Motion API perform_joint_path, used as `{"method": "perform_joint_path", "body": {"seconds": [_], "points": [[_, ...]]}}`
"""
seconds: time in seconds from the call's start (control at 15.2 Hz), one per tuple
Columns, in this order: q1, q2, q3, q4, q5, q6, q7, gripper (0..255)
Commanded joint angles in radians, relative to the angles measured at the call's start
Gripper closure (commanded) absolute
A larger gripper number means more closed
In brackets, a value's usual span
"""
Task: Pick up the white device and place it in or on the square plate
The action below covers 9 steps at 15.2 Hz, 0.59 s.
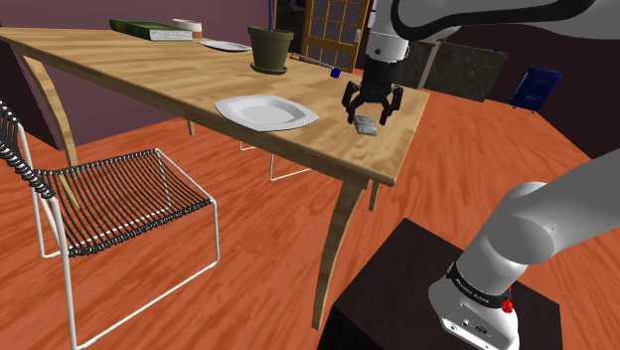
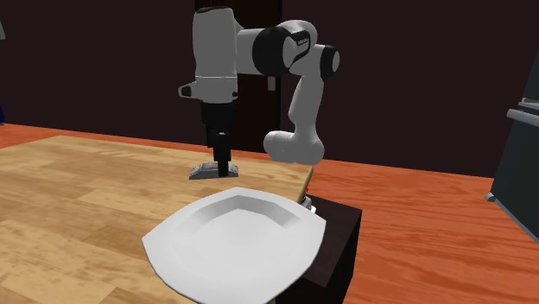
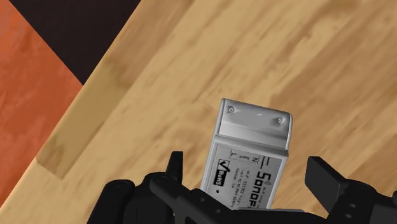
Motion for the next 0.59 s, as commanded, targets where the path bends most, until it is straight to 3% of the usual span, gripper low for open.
{"method": "perform_joint_path", "body": {"seconds": [0.0,0.33,0.4,0.53], "points": [[0.0,-0.001,0.0,-0.005,0.0,0.004,-0.001,0],[0.0,-0.001,0.0,-0.005,0.0,0.004,-0.001,0],[0.0,-0.001,0.0,-0.005,0.0,0.004,-0.001,255],[0.0,-0.001,0.0,-0.005,0.0,0.004,-0.001,255]]}}
